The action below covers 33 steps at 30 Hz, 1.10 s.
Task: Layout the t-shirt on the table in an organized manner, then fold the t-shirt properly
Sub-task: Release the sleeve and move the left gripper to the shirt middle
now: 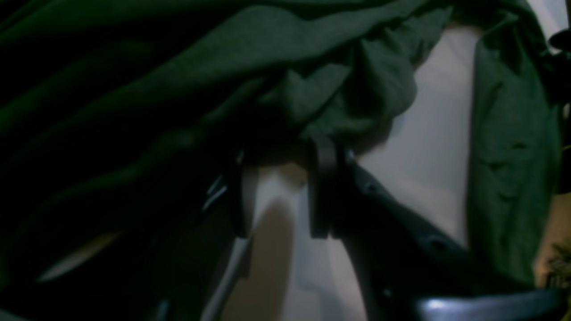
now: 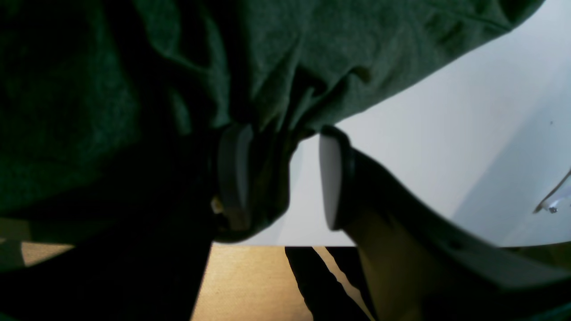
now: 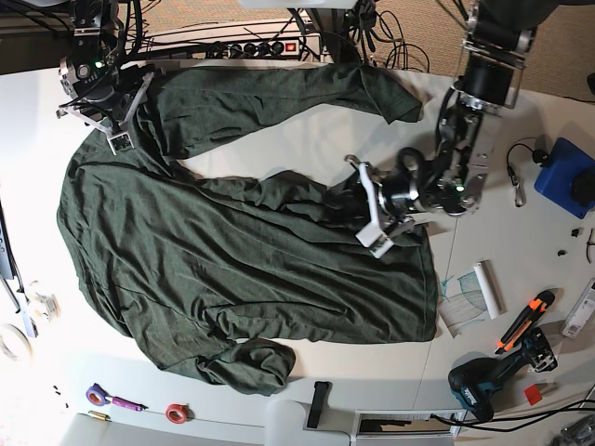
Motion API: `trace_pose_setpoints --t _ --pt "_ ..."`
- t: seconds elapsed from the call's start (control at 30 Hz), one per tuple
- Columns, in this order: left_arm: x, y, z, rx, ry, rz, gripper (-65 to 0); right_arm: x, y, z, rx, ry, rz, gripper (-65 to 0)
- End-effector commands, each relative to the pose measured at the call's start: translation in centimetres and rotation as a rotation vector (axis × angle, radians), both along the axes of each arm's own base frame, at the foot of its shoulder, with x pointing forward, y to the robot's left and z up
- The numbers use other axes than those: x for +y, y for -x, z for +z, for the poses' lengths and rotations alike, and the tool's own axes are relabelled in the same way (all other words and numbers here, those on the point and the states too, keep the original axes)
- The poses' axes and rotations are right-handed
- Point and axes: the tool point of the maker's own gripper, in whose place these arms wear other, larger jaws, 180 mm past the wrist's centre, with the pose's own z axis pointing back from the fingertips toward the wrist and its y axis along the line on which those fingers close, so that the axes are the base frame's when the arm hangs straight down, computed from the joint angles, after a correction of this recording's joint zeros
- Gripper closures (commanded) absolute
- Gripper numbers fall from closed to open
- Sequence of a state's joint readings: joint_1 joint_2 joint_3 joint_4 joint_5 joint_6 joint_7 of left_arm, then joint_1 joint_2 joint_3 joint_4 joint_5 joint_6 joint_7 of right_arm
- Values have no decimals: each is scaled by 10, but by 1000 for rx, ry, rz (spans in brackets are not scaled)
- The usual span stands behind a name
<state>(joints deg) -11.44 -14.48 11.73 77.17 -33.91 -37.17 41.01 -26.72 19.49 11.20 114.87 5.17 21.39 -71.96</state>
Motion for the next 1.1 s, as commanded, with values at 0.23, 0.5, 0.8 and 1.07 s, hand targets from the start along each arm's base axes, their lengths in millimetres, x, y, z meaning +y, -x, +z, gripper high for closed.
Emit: trace_pose_setpoints --t 0.23,0.5,0.8,1.07 --pt "4 -32 7 -149 -107 78 -258 0 -3 4 -16 1 13 -247" --pt "4 -32 7 -141 -96 89 -233 0 -4 4 -19 0 15 -247" --pt "-5 -15 0 -84 -33 88 -6 1 -5 5 -26 -2 17 -247" --pt "-10 -1 7 -63 -30 -4 0 1 -5 5 -26 -2 17 -247"
